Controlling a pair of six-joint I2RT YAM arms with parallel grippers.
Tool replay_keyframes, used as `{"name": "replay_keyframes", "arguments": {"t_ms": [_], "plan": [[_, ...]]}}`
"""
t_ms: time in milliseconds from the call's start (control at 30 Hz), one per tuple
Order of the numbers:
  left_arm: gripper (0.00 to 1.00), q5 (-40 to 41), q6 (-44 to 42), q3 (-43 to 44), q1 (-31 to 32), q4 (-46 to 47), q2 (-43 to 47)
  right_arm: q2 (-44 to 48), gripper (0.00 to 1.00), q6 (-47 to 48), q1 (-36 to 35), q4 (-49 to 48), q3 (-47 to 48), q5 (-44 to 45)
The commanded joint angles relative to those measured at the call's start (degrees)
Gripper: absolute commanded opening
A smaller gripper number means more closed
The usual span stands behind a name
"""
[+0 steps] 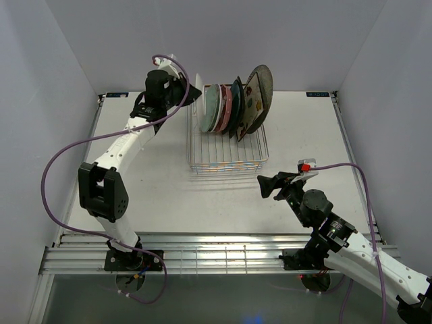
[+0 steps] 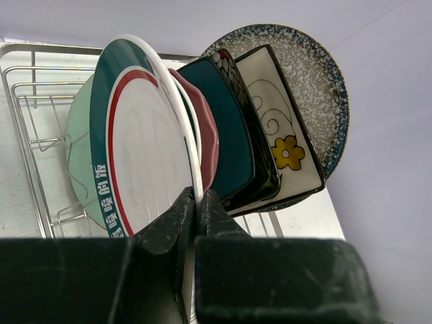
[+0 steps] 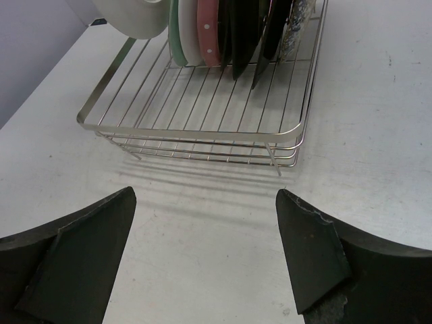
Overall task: Load the plates into the dish rack
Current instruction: Insert the plate into the dish rack.
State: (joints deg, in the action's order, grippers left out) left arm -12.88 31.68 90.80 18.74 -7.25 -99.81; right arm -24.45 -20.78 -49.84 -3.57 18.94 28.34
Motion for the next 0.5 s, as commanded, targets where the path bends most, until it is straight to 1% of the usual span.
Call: {"name": "replay_keyframes", "arguments": {"t_ms": [0,233,467], "plan": [[0.00,-1.88,0.66,2.10,-0.46,4.08,1.02,0.45,0.90,0.56,0.19,-2.40,0.05,0.14],[0.00,-2.32,0.58,3.32,-1.08,3.90,-1.35,0.45,0.90,0.56,0.19,-2.40,-0.04,0.14],[0.00,-0.56,-0.66,4.03,-1.25,4.78,-3.11,0.54,0.90,0.56,0.19,-2.49,-0.04,0.23]]}}
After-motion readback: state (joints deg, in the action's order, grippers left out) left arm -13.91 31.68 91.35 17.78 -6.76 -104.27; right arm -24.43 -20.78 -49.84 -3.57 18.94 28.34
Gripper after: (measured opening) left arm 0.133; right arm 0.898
